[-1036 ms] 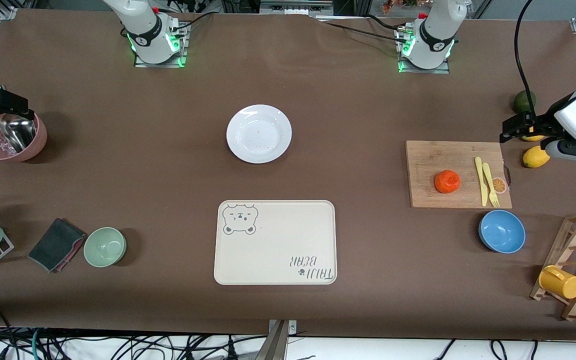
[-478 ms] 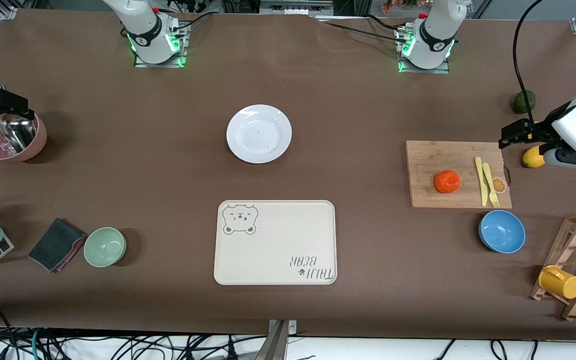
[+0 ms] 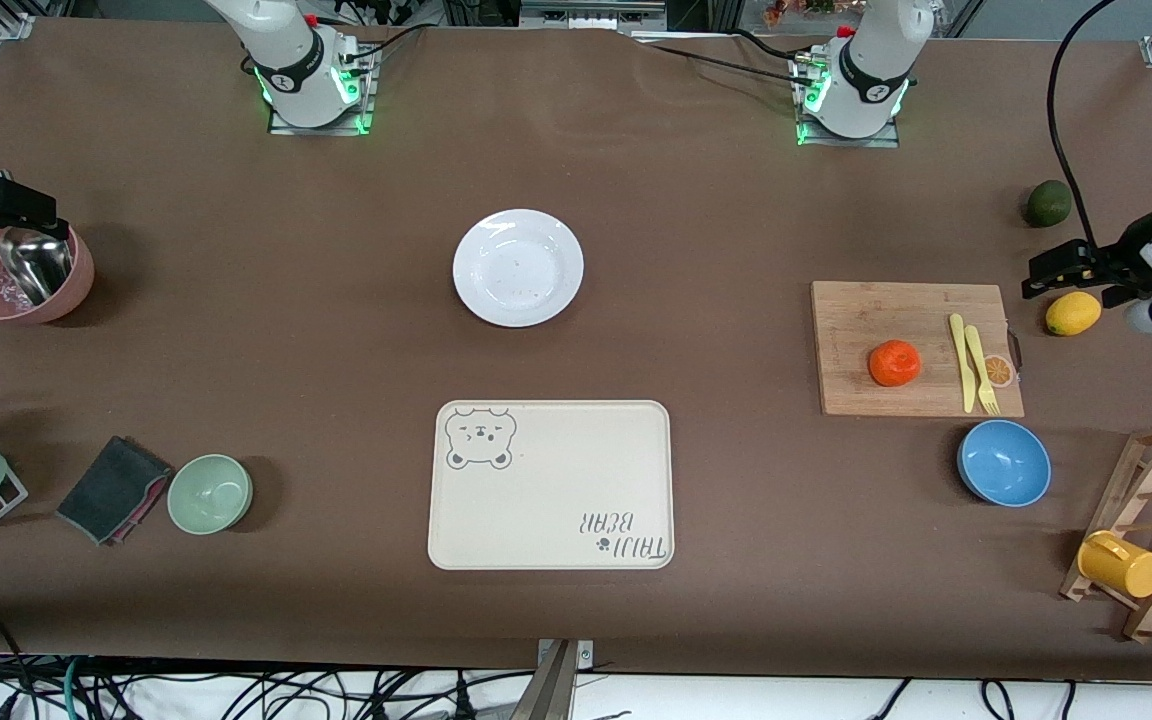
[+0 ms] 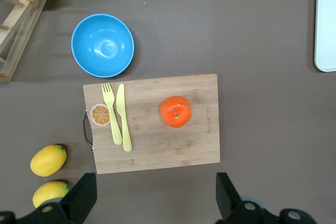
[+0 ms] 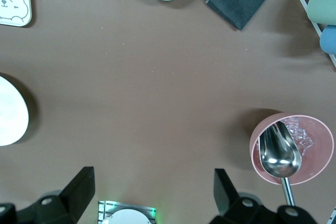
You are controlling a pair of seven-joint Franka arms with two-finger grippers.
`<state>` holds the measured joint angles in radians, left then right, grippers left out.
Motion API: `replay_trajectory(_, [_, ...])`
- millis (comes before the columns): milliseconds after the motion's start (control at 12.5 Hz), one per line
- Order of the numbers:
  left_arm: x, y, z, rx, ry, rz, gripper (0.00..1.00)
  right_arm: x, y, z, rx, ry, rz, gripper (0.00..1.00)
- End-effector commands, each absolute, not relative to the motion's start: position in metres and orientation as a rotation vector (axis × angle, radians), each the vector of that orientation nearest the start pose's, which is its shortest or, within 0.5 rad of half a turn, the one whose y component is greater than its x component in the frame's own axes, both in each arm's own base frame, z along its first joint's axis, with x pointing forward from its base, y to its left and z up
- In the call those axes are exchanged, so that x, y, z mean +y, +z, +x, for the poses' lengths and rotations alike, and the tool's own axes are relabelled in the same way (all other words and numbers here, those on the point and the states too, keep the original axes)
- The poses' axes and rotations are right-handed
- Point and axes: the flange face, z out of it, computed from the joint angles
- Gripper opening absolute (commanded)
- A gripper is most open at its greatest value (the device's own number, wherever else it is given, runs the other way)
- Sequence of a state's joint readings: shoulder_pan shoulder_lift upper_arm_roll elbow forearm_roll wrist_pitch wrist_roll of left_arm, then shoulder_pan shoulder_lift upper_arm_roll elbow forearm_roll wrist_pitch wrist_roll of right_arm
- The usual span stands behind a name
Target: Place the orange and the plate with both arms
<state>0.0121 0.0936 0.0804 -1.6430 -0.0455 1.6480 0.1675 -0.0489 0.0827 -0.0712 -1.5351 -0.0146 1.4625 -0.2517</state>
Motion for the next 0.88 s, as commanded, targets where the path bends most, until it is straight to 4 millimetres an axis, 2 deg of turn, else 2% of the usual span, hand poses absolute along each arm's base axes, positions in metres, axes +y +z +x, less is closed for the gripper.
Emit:
replay_trajectory(0, [0.048,0.553,0.581,0.096,0.131,-3.184,1.00,-0.068,0.592,0.562,-0.200,0.250,-3.113,1.00])
replay_trajectory(159, [0.069,0.552,0.579,0.045,0.132,-3.186,1.00,-0.068,0.592,0.562,-0.200,0.250,-3.113,1.00])
replay_trajectory(399, [0.076,0.550,0.577,0.020,0.138,-3.189,1.00,-0.068,0.592,0.562,-0.200,0.250,-3.113,1.00])
replay_trajectory(797, [0.071,0.544,0.580,0.017,0.138,-3.230,1.00,-0.068,0.592,0.562,-0.200,0.250,-3.113,1.00])
